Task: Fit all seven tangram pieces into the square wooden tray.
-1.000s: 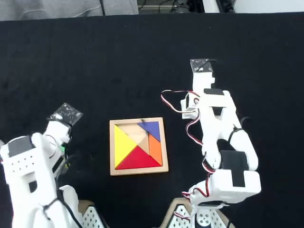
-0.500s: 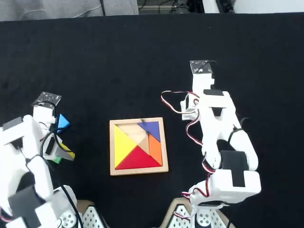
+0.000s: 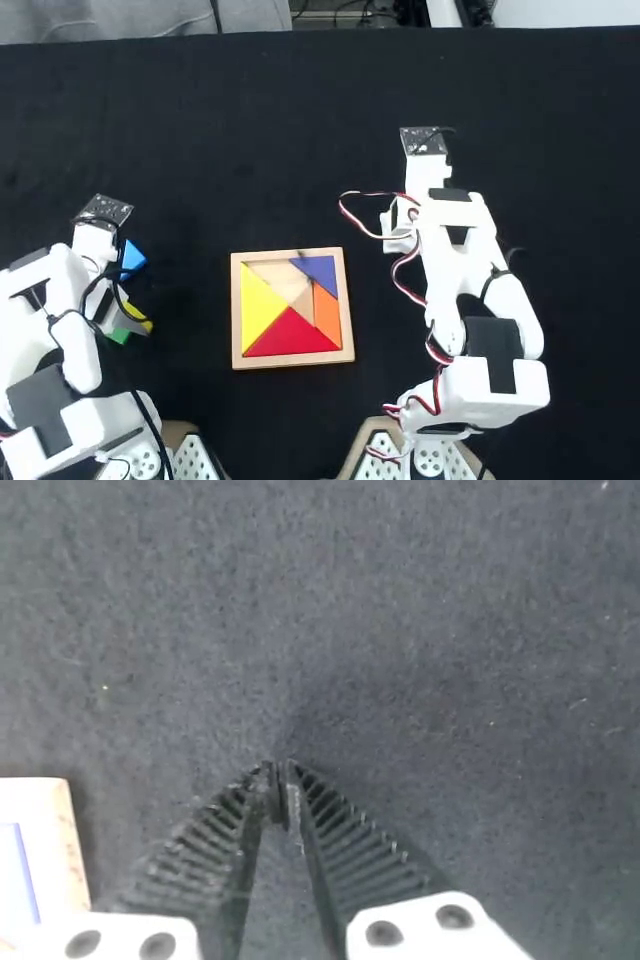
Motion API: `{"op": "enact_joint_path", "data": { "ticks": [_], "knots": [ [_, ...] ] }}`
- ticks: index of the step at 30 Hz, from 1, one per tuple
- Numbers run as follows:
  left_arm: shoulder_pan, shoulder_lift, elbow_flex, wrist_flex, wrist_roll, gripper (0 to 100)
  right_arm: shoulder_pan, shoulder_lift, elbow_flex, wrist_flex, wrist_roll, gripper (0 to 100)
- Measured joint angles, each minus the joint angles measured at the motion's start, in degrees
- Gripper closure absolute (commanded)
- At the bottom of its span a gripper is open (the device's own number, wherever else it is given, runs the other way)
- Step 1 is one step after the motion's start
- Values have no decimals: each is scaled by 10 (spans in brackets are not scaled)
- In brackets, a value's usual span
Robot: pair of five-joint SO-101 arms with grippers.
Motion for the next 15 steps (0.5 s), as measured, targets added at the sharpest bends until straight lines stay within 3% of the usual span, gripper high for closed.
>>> {"op": "enact_joint_path", "data": {
  "ticks": [15],
  "knots": [
    [16, 98, -70, 13, 10, 755, 0, 0, 0, 0, 0, 987]
  ]
}}
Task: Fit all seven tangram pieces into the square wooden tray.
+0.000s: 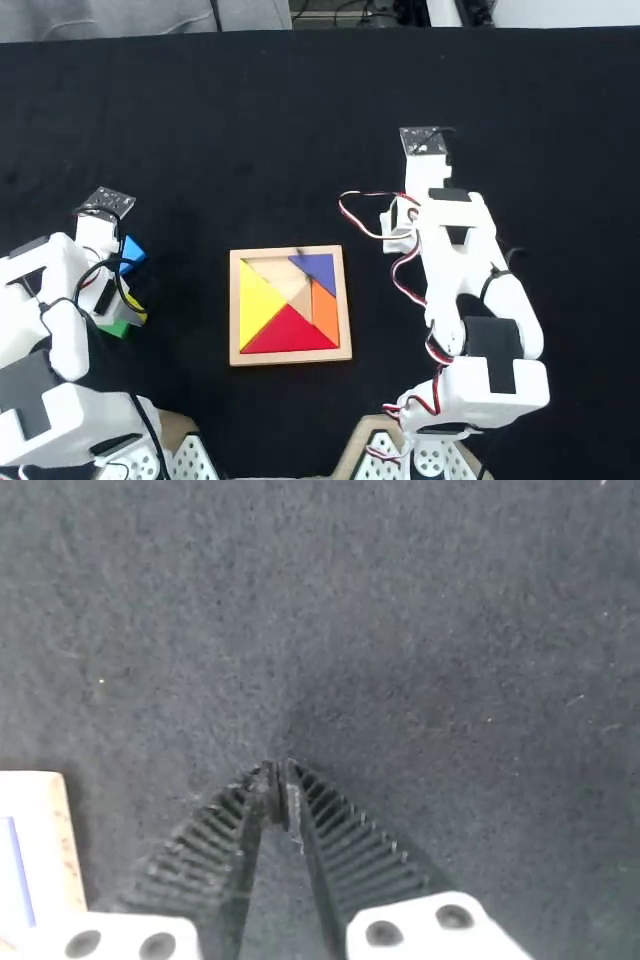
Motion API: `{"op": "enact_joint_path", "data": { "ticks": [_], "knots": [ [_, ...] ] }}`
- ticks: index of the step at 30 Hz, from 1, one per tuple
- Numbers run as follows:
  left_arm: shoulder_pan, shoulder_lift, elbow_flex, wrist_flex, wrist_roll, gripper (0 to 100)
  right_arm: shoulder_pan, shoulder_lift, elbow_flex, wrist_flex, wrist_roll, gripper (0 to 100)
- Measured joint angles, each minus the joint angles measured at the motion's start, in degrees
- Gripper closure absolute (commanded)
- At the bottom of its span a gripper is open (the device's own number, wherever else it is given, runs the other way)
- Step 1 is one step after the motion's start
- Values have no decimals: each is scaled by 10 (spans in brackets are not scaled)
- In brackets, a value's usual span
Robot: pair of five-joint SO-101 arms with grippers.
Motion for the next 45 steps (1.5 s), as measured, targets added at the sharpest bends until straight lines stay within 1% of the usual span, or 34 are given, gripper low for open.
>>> {"op": "enact_joint_path", "data": {
  "ticks": [3, 7, 10, 13, 19, 24, 26, 30, 31, 40, 43, 45],
  "knots": [
    [3, 0, -36, 62, -7, 755, 0, 0, 0, 0, 0, 987],
    [1, -11, -57, 169, -46, 755, 0, 0, 0, 0, 0, 987],
    [4, -25, -60, 189, -84, 755, 0, 0, 0, 0, 0, 987],
    [4, -26, -54, 174, -101, 755, 0, 0, 0, 0, 0, 987],
    [4, -32, -16, 114, -107, 751, 0, 0, 0, 0, 0, 987],
    [3, -43, 1, 98, -104, 755, 0, 0, 0, 0, 0, 987],
    [3, -44, 1, 98, -85, 787, 0, 0, 0, 0, 0, 987],
    [4, -45, 2, 98, -55, 932, 0, 0, 0, 0, 0, 987],
    [4, -45, 2, 98, -54, 952, 0, 0, 0, 0, 0, 987],
    [4, -48, 3, 101, -47, 955, 0, 0, 0, 0, 0, 987],
    [16, -47, -18, 134, -44, 956, 0, 0, 0, 0, 0, 987],
    [37, -56, -47, 179, -44, 958, 0, 0, 0, 0, 0, 987]
  ]
}}
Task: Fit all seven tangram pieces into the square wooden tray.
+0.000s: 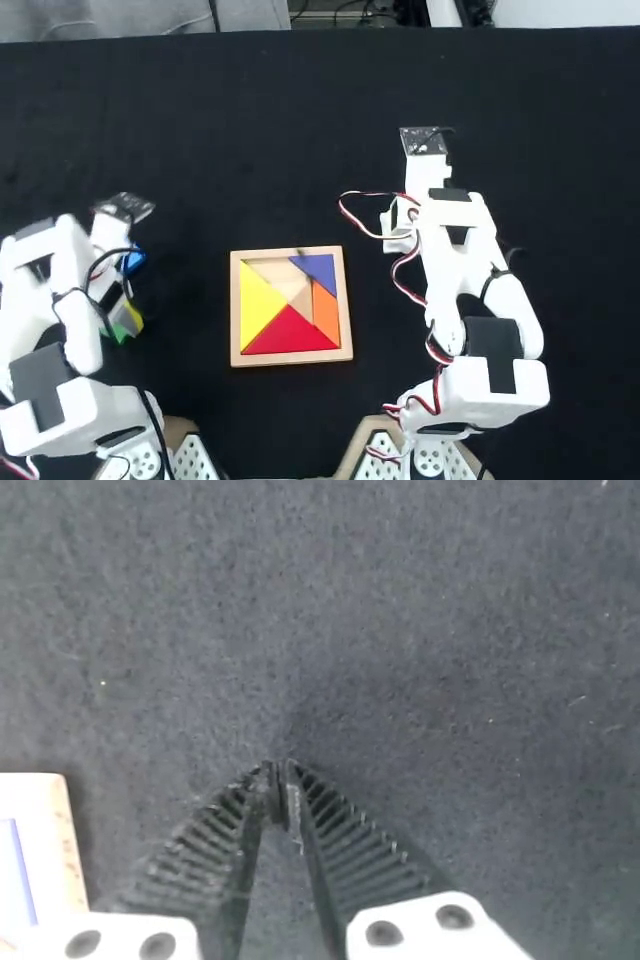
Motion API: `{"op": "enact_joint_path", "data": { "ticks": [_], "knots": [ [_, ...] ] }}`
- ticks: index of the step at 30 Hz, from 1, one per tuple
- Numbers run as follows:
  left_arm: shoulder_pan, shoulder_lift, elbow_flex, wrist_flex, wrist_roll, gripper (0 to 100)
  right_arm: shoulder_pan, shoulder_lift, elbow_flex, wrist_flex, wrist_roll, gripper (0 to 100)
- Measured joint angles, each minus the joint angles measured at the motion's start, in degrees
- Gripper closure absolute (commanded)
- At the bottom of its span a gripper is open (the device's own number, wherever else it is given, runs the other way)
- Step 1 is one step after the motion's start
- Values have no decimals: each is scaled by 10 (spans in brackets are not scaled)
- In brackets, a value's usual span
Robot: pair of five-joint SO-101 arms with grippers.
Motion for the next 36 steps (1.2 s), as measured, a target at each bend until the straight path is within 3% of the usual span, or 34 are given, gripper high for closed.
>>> {"op": "enact_joint_path", "data": {
  "ticks": [5, 8, 15, 20, 28, 36],
  "knots": [
    [94, -86, -89, 154, 13, 961, 1, 0, 0, 0, 0, 987],
    [153, -158, -120, 185, 68, 959, 11, 0, 0, 0, 0, 987],
    [351, -236, -132, 195, 217, 956, 44, 0, 0, 0, -11, 987],
    [498, -193, -123, 113, 289, 956, 66, 0, 0, 0, -26, 987],
    [538, -4, -120, -55, 343, 960, 75, 0, -1, 0, -30, 987],
    [539, 90, -149, -84, 345, 955, 75, 0, -1, 0, -30, 987]
  ]
}}
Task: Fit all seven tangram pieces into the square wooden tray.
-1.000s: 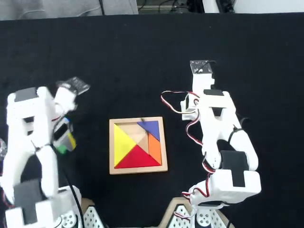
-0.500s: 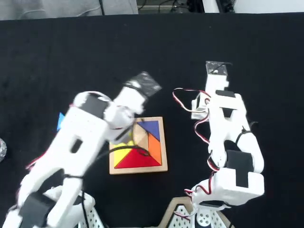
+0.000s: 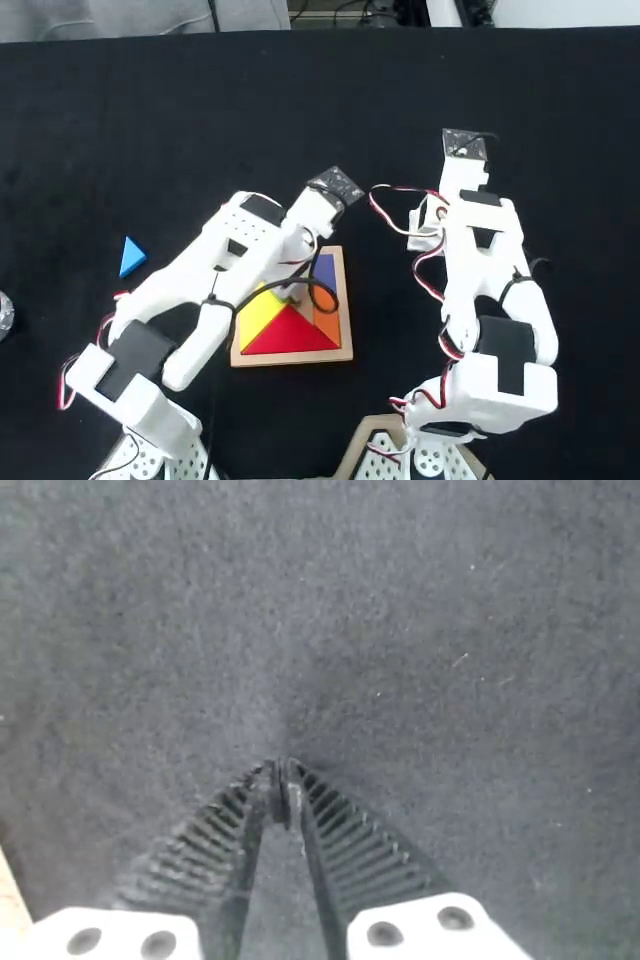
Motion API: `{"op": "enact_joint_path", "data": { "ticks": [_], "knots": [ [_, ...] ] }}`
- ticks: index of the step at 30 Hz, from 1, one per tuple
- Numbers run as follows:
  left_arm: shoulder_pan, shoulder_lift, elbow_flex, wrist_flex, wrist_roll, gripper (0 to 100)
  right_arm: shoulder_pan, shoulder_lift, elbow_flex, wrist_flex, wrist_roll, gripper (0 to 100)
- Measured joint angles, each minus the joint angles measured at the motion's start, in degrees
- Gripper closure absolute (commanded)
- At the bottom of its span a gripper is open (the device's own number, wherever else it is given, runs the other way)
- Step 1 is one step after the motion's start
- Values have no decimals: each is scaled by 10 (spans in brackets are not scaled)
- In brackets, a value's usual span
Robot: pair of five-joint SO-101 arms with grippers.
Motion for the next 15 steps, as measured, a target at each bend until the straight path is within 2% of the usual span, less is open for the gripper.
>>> {"op": "enact_joint_path", "data": {
  "ticks": [3, 6, 12, 15],
  "knots": [
    [0, 0, -4, 0, -3, 955, 0, 0, 0, 0, 0, 987],
    [0, 5, -4, 0, -35, 947, 0, 0, 0, 0, 0, 987],
    [1, 5, -5, 3, -37, 761, 0, 0, 0, 0, 0, 987],
    [1, 5, -5, 4, -1, 738, 0, 0, 0, 0, 0, 987]
  ]
}}
